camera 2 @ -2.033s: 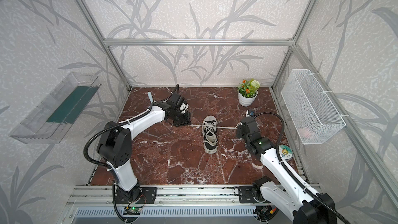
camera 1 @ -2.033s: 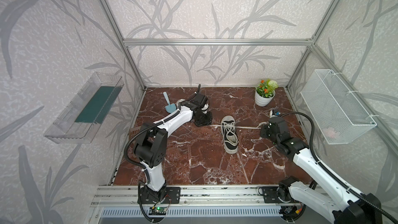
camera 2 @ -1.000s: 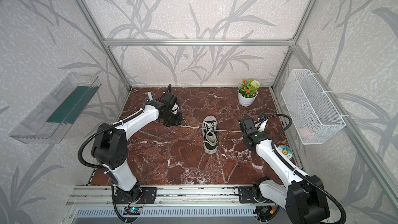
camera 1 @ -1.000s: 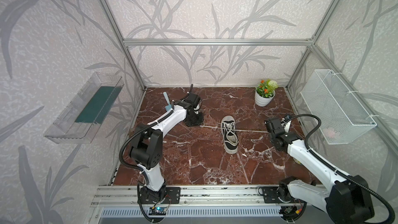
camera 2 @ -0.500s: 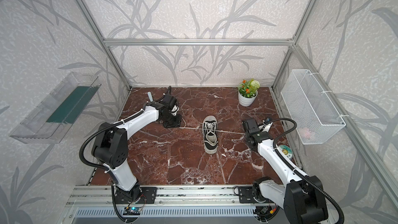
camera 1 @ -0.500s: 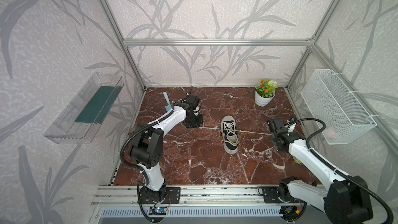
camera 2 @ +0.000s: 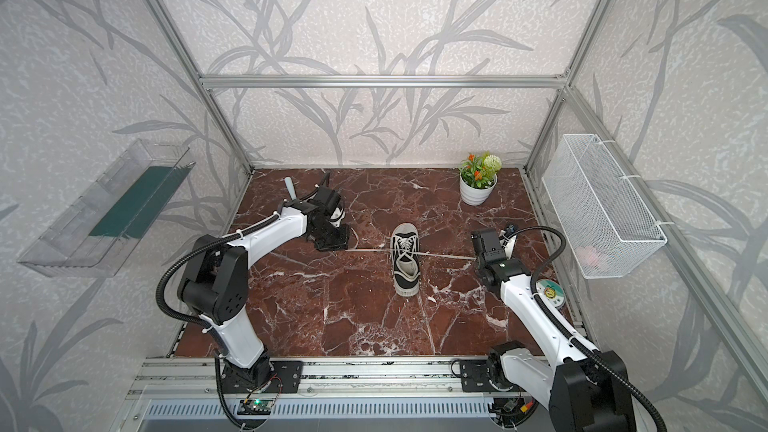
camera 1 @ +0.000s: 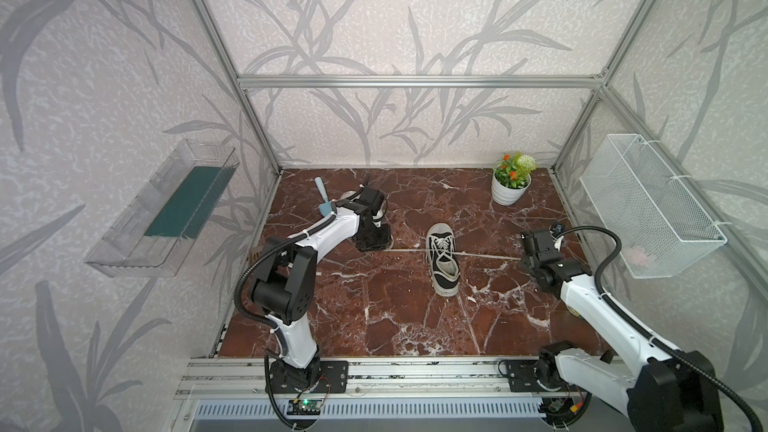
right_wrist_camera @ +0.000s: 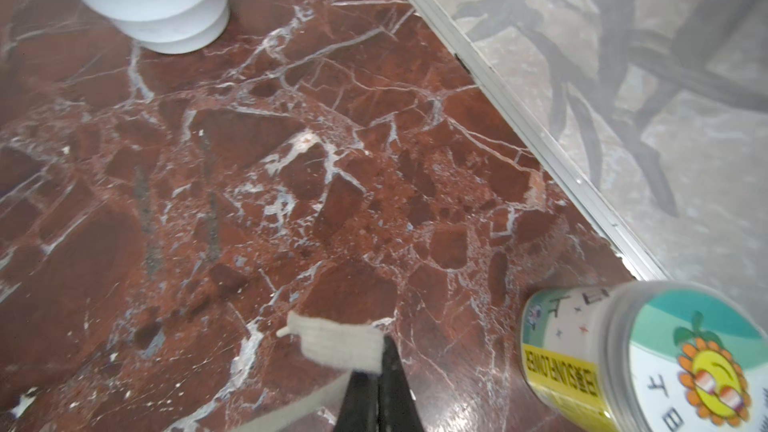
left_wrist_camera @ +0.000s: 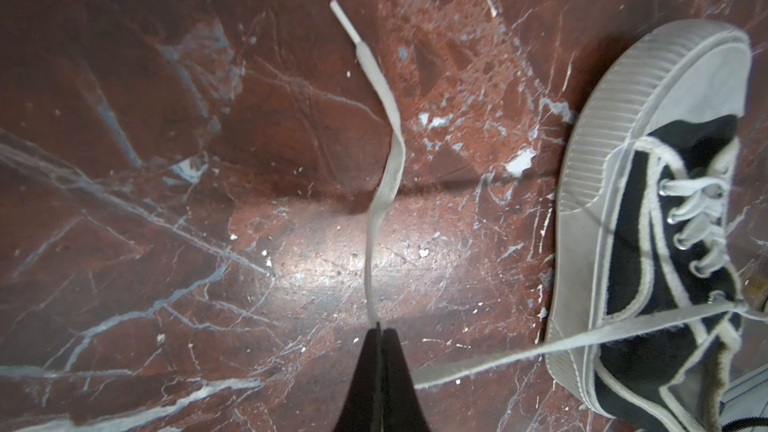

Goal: Tie the shoes

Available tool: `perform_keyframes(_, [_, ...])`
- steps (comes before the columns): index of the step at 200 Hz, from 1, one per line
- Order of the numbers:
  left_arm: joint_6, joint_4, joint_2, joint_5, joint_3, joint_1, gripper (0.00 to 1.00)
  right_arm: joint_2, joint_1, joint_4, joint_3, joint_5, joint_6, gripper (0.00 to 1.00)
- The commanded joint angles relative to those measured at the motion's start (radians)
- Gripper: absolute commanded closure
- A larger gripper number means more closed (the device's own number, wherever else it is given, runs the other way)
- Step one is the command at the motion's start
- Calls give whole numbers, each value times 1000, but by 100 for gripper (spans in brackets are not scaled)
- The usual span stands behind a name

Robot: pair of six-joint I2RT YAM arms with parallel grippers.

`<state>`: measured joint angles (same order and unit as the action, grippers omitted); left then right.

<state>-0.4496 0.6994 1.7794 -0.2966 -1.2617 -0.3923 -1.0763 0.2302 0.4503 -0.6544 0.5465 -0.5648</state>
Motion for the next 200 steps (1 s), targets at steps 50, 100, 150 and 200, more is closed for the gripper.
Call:
perform_keyframes(50, [-92, -9, -102, 44, 76, -94, 100, -40, 129, -133, -83, -144, 207, 100])
perform_keyframes(100, [-117, -30, -130, 71, 104, -106, 83, -143, 244, -166, -198, -190, 294, 100])
perform_keyframes(150, [-82, 10, -158, 83, 88, -92, 48, -236, 324, -161, -308, -264, 301, 100])
perform_keyframes(200, [-52, 9, -222, 97, 116, -43, 39, -341, 419, -114, -435, -314, 269, 100])
